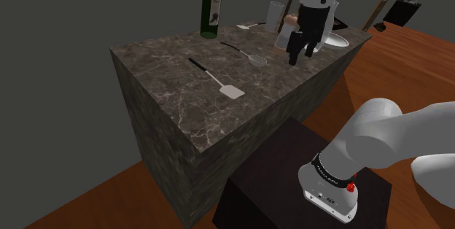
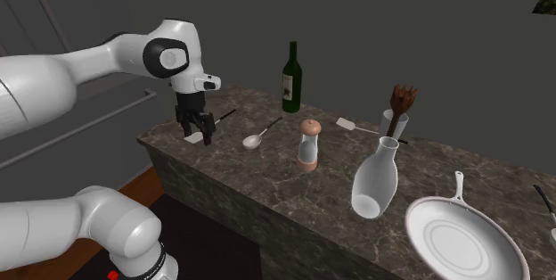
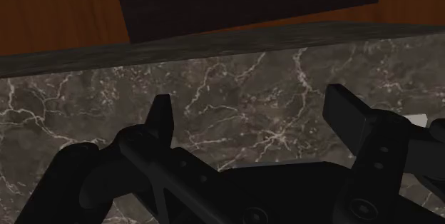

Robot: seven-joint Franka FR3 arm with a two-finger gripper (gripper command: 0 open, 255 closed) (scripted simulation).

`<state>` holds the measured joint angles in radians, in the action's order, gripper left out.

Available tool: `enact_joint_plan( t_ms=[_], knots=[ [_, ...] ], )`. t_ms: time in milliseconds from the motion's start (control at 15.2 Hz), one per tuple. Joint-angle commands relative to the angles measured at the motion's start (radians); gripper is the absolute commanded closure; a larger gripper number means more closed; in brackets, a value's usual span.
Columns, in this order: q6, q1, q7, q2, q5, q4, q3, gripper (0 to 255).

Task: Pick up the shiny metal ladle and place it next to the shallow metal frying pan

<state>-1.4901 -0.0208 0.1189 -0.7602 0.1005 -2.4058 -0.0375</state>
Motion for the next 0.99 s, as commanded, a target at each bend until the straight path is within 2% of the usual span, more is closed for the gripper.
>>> enact_joint_plan(
  t_ms=[0, 462, 924],
  knots=[
    [0.0, 0.0, 0.0, 0.0, 0.0, 0.0, 0.0, 0],
    [-0.195, 0.002, -0.087, 0.233, -0.008, 0.085, -0.09, 0],
    [-0.335, -0.007, -0.194, 0.486, -0.07, 0.234, -0.166, 0]
  ],
)
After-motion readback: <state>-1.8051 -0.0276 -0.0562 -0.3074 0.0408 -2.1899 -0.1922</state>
